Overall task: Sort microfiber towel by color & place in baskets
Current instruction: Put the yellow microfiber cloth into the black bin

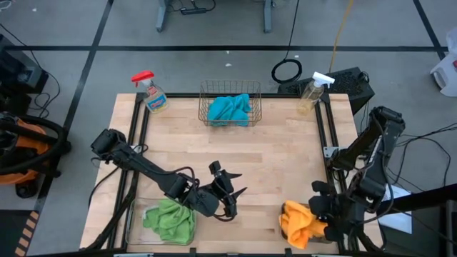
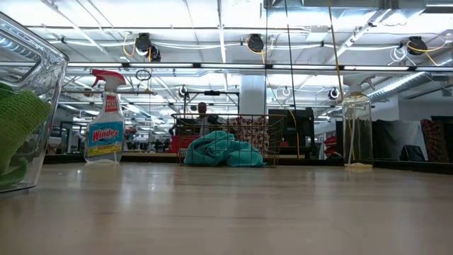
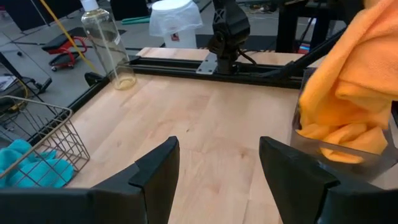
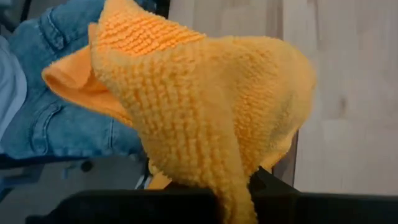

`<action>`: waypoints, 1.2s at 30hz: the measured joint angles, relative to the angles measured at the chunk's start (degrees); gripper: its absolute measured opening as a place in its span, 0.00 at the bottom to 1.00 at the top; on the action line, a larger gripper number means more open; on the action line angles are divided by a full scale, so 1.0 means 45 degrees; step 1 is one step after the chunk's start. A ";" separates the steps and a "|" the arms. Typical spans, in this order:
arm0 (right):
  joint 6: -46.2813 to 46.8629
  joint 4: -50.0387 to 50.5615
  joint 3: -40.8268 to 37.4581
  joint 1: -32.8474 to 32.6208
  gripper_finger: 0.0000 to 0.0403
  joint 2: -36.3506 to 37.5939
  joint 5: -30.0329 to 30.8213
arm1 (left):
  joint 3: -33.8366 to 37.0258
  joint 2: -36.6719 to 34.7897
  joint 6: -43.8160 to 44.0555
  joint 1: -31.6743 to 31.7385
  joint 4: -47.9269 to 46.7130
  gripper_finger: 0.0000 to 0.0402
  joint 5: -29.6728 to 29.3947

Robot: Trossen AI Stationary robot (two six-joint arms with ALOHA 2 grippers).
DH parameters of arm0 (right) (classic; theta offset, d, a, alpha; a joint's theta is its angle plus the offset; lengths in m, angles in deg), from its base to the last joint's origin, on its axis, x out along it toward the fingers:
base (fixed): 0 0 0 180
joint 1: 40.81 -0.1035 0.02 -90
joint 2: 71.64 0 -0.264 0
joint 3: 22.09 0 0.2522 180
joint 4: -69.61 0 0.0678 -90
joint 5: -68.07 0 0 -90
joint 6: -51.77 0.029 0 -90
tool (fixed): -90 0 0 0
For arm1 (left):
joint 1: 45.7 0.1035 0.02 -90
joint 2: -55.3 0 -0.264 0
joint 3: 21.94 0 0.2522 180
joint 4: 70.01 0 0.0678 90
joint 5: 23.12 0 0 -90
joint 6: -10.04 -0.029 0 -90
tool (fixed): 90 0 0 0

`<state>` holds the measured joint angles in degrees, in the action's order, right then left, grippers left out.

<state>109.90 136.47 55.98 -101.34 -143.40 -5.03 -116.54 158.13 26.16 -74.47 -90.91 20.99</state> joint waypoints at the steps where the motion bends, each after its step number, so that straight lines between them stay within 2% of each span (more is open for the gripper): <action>1: 0.0140 0.0147 0.0059 -0.0061 0.00 0.0000 -0.0132 | 0.0000 0.0000 0.0000 -0.0001 0.0000 0.56 0.0000; 7: 0.0952 0.0812 0.0152 -0.0171 0.00 -0.0116 -0.0827 | 0.0000 0.0000 0.0000 -0.0029 -0.0012 0.56 0.0053; 16: 0.1692 0.1367 0.0152 -0.0142 0.00 -0.1638 -0.2168 | 0.0000 -0.0001 0.0019 -0.0024 -0.0424 0.56 0.0053; 32: 0.6313 0.0911 0.0152 0.0019 0.00 -0.3560 -0.2072 | 0.0000 -0.0002 0.0025 -0.0029 -0.0534 0.56 0.0055; 36: 0.7732 0.0864 0.0053 0.0019 0.01 -0.3859 -0.1964 | 0.0000 -0.0002 0.0315 -0.0028 -0.0539 0.56 0.0389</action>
<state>144.70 140.36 56.21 -101.26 -160.77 -13.87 -116.54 158.12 27.57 -74.60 -93.34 22.74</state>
